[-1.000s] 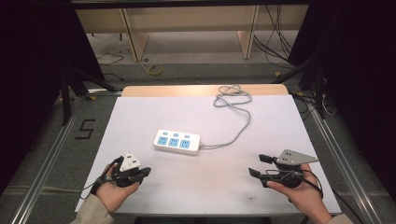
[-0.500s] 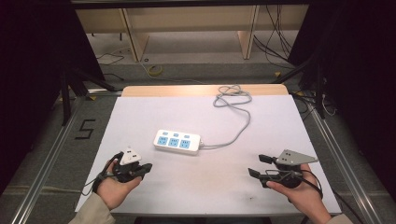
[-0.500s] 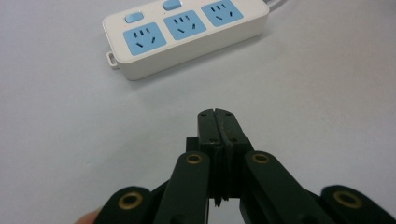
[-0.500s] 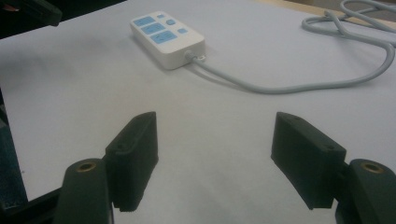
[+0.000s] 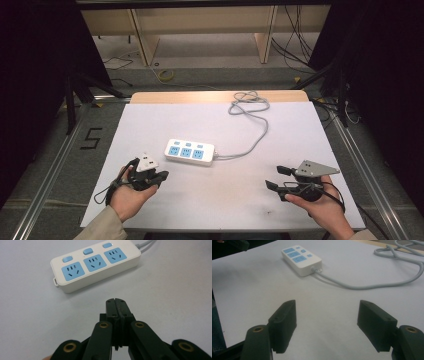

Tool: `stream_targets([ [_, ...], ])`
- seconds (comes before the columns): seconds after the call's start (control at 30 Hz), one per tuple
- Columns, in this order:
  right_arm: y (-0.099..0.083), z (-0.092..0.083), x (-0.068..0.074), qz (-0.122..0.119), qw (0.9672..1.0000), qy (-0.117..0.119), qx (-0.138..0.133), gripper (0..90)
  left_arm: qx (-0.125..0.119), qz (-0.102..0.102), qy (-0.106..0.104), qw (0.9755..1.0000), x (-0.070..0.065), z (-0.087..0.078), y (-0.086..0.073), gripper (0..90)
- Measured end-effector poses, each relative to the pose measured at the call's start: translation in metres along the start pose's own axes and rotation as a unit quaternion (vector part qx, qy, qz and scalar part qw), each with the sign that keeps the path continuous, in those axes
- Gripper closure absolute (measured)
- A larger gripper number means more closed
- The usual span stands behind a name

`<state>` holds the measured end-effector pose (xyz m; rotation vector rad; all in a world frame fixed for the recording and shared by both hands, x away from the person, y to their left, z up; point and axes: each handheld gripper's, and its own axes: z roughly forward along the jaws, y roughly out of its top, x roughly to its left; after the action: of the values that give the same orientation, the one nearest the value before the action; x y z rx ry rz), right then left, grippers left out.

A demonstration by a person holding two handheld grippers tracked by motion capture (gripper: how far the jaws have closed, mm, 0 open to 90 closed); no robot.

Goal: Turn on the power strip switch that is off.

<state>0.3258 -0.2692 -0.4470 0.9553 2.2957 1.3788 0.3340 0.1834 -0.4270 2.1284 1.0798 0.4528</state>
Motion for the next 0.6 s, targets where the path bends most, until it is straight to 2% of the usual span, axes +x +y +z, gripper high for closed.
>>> stream_targets([
  [0.6,0.000,0.000,0.000,0.000,1.0000,-0.001,0.000,31.8,0.004,0.013,0.007,0.9999,-0.002,0.012,0.019,89.8],
])
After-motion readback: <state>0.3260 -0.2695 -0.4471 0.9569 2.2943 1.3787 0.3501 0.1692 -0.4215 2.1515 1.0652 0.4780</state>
